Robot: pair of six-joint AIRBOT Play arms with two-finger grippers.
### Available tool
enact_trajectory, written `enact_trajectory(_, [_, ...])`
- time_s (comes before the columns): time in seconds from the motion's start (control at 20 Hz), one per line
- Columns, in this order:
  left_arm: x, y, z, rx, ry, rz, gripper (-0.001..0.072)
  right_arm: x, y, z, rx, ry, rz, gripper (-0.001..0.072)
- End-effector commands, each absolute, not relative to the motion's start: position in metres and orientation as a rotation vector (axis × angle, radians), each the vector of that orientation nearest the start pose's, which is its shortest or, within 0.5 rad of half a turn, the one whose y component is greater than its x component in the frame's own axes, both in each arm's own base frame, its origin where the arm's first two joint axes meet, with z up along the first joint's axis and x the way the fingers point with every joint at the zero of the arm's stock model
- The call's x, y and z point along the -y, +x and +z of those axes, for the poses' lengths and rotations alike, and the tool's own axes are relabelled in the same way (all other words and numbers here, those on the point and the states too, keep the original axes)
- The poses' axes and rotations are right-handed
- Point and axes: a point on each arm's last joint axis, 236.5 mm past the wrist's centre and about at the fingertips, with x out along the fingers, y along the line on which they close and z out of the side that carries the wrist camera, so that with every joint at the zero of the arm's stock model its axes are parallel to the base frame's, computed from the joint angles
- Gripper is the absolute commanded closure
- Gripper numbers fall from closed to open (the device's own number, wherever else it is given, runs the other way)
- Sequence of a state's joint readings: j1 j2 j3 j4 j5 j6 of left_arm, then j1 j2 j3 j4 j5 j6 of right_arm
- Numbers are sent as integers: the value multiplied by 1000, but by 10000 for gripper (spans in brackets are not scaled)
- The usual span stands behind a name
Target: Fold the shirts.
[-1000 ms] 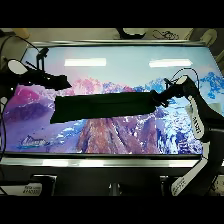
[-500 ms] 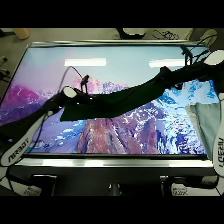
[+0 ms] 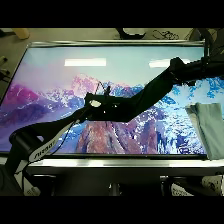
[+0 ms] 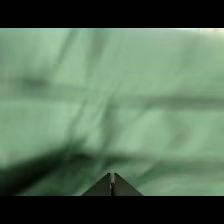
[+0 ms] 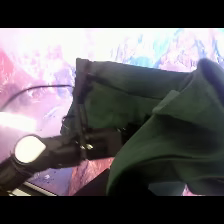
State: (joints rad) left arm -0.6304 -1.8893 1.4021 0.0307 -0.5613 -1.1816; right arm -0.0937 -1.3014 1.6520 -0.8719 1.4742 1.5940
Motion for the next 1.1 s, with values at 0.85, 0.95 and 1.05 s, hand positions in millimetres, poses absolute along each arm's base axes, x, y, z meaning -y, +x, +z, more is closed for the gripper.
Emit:
enact_trajectory(0.85, [102,341,430,-71,-450,-535,674,-373,442,35,-1279,752,800,68])
enact_trajectory(0.95, [99,345,420,-99,-418,-515,674,-322,432,37,-1346,621,769,68])
enact_trajectory(1.05, [96,354,406,-138,-390,-494,674,-244,431,34,-1396,460,634,68])
